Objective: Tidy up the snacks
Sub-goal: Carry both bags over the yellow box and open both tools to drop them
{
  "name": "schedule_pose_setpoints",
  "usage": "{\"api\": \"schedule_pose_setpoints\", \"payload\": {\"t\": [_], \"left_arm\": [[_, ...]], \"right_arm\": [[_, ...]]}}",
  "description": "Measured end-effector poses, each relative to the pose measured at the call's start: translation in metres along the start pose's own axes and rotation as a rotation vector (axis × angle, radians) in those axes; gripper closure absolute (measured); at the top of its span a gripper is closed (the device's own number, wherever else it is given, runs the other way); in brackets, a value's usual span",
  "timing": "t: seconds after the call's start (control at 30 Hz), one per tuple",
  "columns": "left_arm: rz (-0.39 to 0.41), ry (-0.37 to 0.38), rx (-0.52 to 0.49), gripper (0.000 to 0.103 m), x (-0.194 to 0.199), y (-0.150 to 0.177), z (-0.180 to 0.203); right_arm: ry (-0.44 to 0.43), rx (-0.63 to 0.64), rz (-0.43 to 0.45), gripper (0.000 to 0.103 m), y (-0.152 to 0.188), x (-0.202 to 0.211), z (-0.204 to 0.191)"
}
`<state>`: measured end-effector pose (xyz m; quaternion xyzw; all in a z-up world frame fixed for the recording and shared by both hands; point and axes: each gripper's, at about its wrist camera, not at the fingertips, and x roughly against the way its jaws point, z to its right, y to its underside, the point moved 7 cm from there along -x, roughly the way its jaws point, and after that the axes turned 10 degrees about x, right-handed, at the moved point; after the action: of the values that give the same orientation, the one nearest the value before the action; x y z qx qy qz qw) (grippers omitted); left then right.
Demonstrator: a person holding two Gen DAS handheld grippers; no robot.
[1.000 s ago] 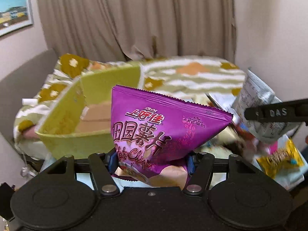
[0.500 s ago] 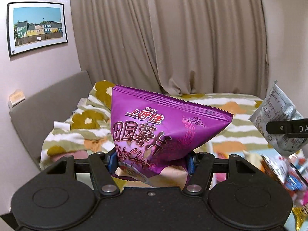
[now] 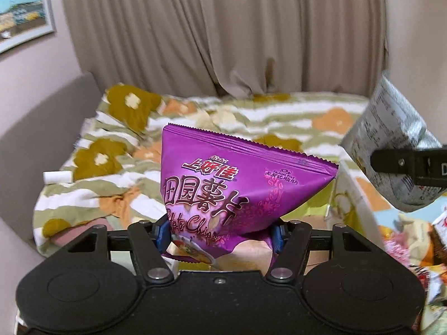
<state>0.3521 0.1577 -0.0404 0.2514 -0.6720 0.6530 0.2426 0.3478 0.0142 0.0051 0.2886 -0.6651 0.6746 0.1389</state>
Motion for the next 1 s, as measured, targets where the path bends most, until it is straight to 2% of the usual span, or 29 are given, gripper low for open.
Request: {"api": "schedule_pose_setpoints", "payload": {"t": [0.17,0.3,0.47,0.5,0.53,0.6,0.67,0.77,1.0], "left_arm": [[-0.087,0.031,-0.074,0.035,-0.05,0.009,0.007],[-0.079,0.024,-0.184,0.03,-0.072,0.013,0.019],[-0.097,0.061,-0.22,0.027,-0.087,0.012,0.025],[-0.11,0.074,-0.218,0.023,-0.09,0.013,0.026],[-0.124,0.082,-0.218,0.011,-0.091,0.013,0.026],[-0.112,0.08,-0.221,0.0,-0.085,0.013,0.025],[-0.079,0.069,-0.229,0.0,-0.072,0.01,0.021],[-0.081,0.055,-0.214,0.0,-0.061,0.008,0.012],[-0.063,0.024,-0.101,0.0,-0.039,0.002,-0.01]], "right_arm": [[0.026,-0.043,-0.056,0.036,0.0,-0.046,-0.008],[0.037,-0.076,-0.099,0.036,0.003,-0.072,-0.011],[0.047,-0.104,-0.125,0.036,0.007,-0.087,-0.008],[0.045,-0.111,-0.126,0.036,0.007,-0.087,-0.007],[0.044,-0.112,-0.127,0.036,0.007,-0.088,-0.007],[0.045,-0.106,-0.126,0.036,0.005,-0.089,-0.006],[0.04,-0.099,-0.123,0.036,0.003,-0.091,-0.005],[0.025,-0.096,-0.113,0.036,-0.001,-0.089,-0.005],[0.0,-0.063,-0.102,0.036,-0.012,-0.086,-0.01]]}}
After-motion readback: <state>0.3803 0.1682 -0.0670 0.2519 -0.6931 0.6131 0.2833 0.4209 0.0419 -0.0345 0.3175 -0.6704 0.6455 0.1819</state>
